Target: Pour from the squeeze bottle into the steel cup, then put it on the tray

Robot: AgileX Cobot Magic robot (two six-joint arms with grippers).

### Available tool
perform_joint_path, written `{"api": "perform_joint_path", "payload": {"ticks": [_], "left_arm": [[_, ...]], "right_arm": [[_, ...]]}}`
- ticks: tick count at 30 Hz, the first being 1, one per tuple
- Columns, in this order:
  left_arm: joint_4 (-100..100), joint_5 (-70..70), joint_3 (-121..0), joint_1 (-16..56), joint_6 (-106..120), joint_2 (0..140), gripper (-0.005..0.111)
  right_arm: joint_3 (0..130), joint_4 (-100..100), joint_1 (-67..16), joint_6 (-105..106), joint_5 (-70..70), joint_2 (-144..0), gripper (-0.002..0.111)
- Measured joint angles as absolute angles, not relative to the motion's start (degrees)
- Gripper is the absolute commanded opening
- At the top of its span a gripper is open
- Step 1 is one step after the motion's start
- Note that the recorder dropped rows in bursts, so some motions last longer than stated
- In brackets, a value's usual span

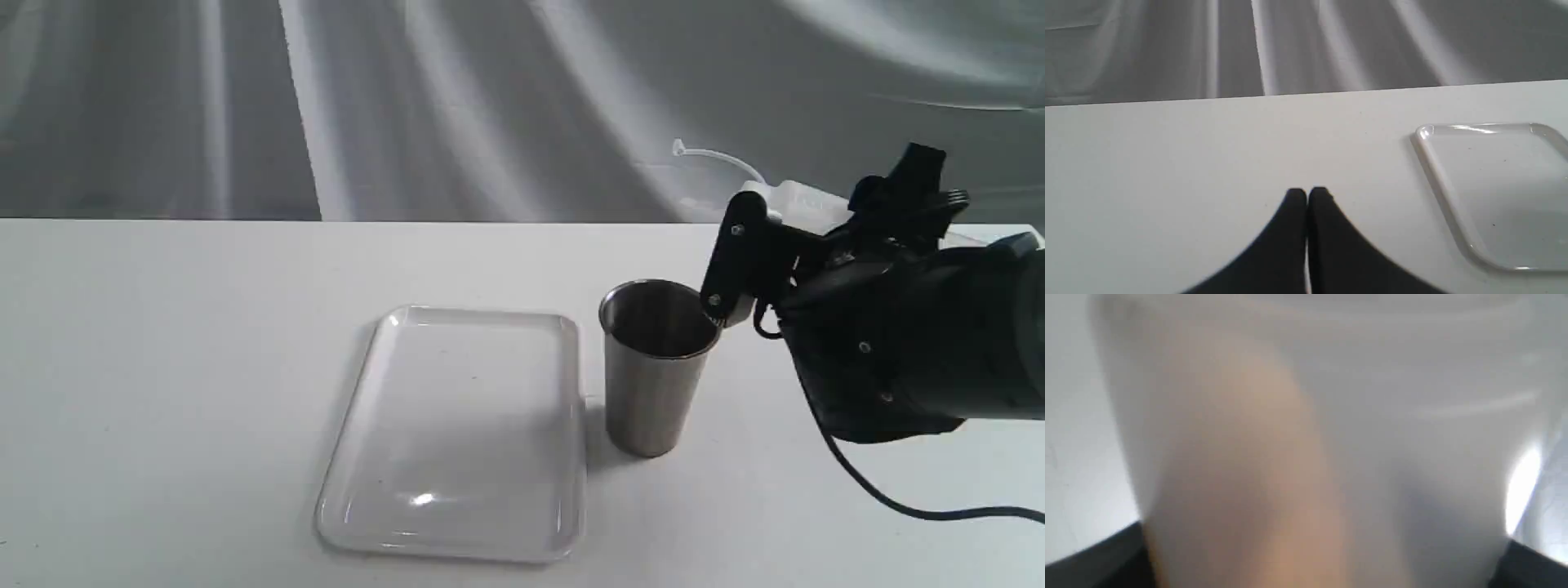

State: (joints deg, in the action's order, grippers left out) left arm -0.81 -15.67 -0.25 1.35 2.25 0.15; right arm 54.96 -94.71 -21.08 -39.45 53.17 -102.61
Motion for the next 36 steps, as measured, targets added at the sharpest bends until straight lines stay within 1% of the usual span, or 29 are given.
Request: {"api": "perform_joint_path", "payload": {"ticks": [16,36], "left_arm": [[-0.8,-15.7,-0.3,1.3,2.3,0.1,0.0],[-0.8,-15.7,-0.3,1.3,2.3,0.1,0.0]], "right_arm": [[55.0,-96.1,-21.1,-22.9,53.8,-102.6,0.0],[55.0,-98.0,-21.1,-11.2,55.5,-103.0,0.0]]}}
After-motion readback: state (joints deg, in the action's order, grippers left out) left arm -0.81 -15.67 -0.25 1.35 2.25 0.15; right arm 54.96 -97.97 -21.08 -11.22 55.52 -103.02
